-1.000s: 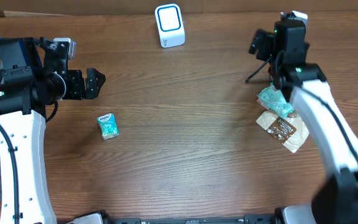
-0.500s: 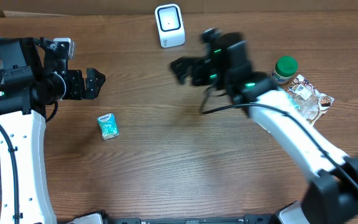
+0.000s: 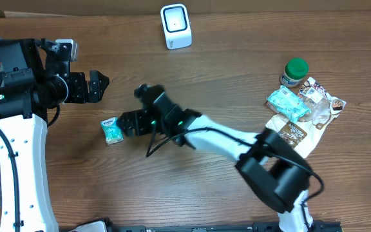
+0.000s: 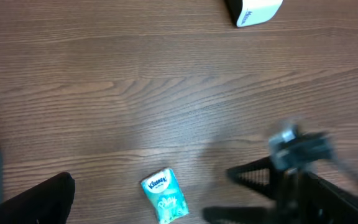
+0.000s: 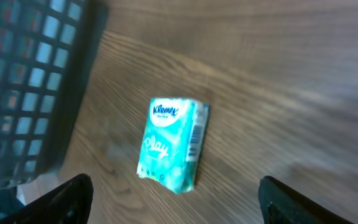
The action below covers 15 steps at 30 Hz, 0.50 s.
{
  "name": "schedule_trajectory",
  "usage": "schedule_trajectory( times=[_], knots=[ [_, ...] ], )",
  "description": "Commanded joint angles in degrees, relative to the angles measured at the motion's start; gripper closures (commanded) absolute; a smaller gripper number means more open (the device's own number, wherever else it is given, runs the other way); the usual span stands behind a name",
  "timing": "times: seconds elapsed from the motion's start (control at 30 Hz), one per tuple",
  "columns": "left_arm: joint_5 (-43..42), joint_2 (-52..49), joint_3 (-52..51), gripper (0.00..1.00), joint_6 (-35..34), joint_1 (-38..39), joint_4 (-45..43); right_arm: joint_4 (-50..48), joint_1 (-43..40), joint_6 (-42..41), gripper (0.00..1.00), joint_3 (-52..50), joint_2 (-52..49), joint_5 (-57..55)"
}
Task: Scan the item barcode
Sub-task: 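Reach the right gripper to the blue tissue pack and grasp it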
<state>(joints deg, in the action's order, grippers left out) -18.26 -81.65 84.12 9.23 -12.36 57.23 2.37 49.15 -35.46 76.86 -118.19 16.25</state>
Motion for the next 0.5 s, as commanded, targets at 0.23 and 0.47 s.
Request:
schedule_trajectory(
  times=[0.23,0.47],
  knots=[
    [-0.63,0.28,1.22,0.00,0.87,0.39,-0.17,-7.98,6.73,-4.20,0.15,0.15,-7.06,-13.75],
    [-0.63,0.28,1.22,0.00,0.87,0.37,-0.17,-8.22,7.02,-3.96,0.21,3.56,-12.07,-17.90]
  ],
)
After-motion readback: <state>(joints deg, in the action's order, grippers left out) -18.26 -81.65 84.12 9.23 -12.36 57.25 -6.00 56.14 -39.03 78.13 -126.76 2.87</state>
